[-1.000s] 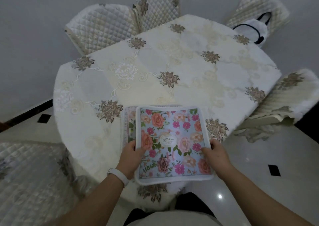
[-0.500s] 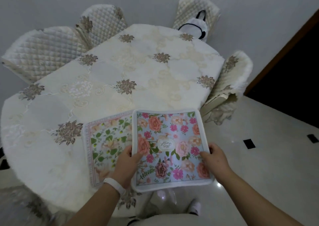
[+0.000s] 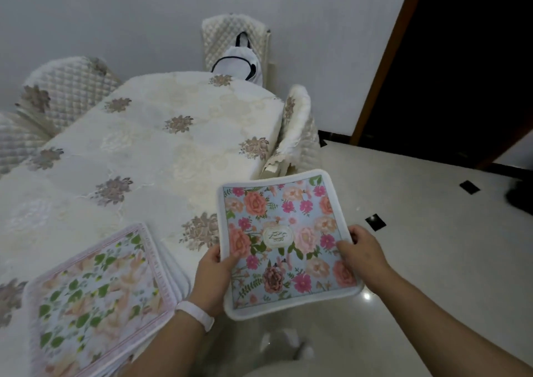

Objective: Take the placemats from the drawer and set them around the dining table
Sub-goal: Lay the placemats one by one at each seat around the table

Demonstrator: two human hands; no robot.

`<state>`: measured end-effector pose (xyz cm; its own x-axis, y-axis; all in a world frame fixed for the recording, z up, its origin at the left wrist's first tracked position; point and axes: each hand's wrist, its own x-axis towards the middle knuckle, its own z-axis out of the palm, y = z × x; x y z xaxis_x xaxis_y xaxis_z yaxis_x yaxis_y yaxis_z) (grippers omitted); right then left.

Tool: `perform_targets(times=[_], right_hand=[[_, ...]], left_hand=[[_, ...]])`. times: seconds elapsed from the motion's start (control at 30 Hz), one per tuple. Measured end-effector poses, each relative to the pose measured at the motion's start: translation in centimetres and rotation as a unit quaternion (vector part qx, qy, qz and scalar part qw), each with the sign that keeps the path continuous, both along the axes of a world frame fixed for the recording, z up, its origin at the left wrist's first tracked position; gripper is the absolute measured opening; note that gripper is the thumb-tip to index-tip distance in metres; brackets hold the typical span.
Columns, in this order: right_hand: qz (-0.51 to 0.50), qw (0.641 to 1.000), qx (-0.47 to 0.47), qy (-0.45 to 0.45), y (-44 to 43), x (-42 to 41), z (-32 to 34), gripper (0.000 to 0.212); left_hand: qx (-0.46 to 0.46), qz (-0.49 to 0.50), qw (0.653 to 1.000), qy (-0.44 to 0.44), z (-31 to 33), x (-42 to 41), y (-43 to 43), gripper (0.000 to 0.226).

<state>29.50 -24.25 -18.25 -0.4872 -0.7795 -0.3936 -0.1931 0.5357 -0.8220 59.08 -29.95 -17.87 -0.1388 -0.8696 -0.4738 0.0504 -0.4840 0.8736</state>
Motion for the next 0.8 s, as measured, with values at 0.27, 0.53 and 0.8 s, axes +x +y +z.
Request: perform_targets(times=[0.27,0.53,0.8], right_hand=[[-0.086,0.996,-0.017,0.002,2.9,-9.4,1.1,0.014],[-0.166,0.986,-0.023,0.004,3.0,-15.8,1.2,0.014],[-0.211,0.977,0.018,0.026,-3.4,-24.0,-0.4,0.012]], left_hand=[[-0.004,-0.090,0.996,-0.003,0.9,-11.2,-2.9,0.021],[0.015,-0.164,0.986,-0.004,-0.2,-20.2,-7.9,0.020],[0.062,-0.216,0.974,0.024,-2.8,-30.7,-16.3,0.023]])
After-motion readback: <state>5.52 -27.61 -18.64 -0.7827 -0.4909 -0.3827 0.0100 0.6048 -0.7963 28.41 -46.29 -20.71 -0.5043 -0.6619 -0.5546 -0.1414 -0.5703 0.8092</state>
